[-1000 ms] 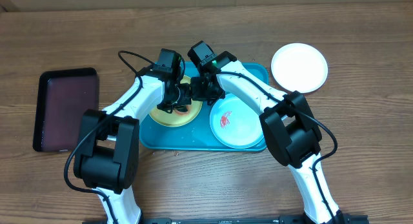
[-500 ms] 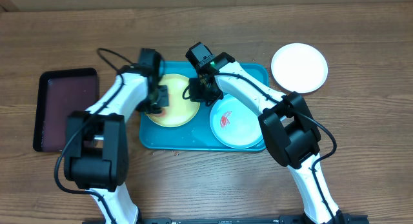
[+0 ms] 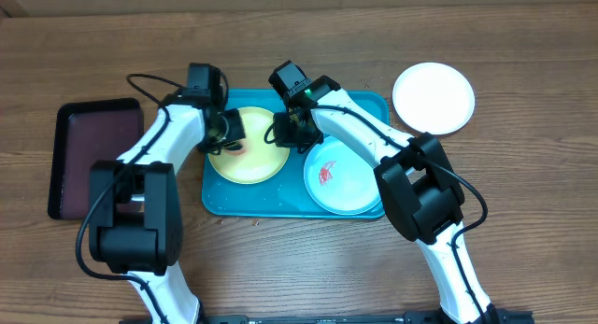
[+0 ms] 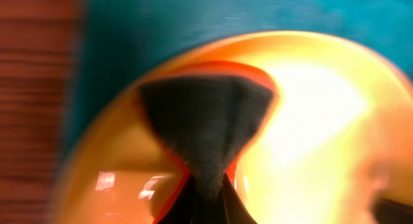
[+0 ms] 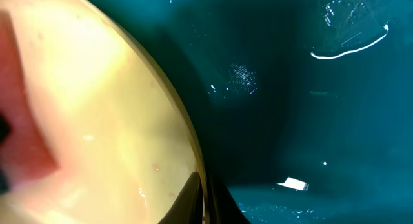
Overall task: Clean dirty plates on tray and stack at the side
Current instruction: 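Scrub the yellow plate's red stain with the sponge in the left gripper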
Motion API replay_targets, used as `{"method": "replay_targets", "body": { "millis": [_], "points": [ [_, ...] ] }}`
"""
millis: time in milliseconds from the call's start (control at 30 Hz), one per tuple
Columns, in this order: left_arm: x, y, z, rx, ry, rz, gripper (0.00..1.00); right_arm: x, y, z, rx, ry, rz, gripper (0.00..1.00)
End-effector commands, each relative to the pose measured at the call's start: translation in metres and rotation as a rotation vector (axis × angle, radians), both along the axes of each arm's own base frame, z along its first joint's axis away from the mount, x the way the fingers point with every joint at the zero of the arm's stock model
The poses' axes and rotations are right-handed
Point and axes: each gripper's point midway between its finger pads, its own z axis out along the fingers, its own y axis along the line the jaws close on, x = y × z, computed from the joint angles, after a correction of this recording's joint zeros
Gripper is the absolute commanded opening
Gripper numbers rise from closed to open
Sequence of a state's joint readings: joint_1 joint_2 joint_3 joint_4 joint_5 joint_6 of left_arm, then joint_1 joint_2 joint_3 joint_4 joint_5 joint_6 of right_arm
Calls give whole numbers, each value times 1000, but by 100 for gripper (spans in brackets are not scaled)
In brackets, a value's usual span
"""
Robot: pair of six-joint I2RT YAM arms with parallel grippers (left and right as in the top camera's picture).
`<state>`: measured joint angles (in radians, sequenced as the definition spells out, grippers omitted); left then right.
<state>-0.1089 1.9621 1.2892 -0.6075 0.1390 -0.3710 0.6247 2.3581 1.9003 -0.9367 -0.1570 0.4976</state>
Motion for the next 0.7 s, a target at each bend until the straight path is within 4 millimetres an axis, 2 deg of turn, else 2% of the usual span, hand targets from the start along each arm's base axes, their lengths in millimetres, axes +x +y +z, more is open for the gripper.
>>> {"method": "replay_targets", "body": {
  "millis": [0,200,333,433,500,567,667],
  "points": [
    [-5,-34,-2,-74,16,-39,4,-6,-14,-27,-84,18,-4,4],
    [-16,-54,-5,-59,33,-92,4,-6,-14,-27,-85,18,-4,4],
    [-24,-44,-12,-2,64,-80,4,-8,-16,-27,-91,26,-4,4],
    [-30,-21,-18,106,89,-46,4,-9,-17,-27,-95,31,-3,4],
    [-35,2,-19,219,106,-17,4,-9,-17,-28,-97,33,-3,4],
    [-39,28,-17,351,118,14,4,-10,-18,-28,-98,35,-3,4],
    [-40,54,-12,477,120,47,4,-10,-18,-28,-99,34,-1,4]
  ]
}}
